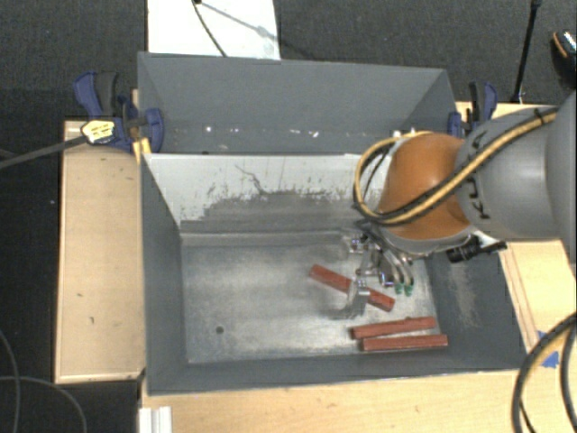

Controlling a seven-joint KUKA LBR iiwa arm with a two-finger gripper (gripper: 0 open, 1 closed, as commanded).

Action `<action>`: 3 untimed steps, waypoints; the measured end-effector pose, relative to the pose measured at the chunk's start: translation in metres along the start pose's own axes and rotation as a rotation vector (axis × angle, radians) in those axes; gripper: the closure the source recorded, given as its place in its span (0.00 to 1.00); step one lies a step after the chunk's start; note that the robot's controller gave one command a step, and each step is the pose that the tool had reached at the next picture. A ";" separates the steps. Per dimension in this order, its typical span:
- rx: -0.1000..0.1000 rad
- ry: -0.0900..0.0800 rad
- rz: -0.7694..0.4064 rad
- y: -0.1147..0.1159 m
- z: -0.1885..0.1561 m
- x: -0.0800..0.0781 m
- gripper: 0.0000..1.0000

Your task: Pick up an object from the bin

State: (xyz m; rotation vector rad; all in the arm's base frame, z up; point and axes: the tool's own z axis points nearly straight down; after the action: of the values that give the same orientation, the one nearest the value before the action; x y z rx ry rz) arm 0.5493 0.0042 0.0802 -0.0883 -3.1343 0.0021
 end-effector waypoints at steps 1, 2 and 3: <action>-0.003 -0.008 0.001 0.003 -0.004 -0.002 1.00; -0.003 -0.008 0.004 0.003 -0.004 -0.002 0.00; 0.001 -0.007 -0.124 -0.095 0.010 0.001 0.00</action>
Offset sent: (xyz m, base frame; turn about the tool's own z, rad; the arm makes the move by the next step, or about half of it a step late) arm 0.0000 0.0000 0.0000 0.0000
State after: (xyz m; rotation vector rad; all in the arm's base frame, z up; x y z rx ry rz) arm 0.5426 -0.0908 0.0706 0.1068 -3.1403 0.0037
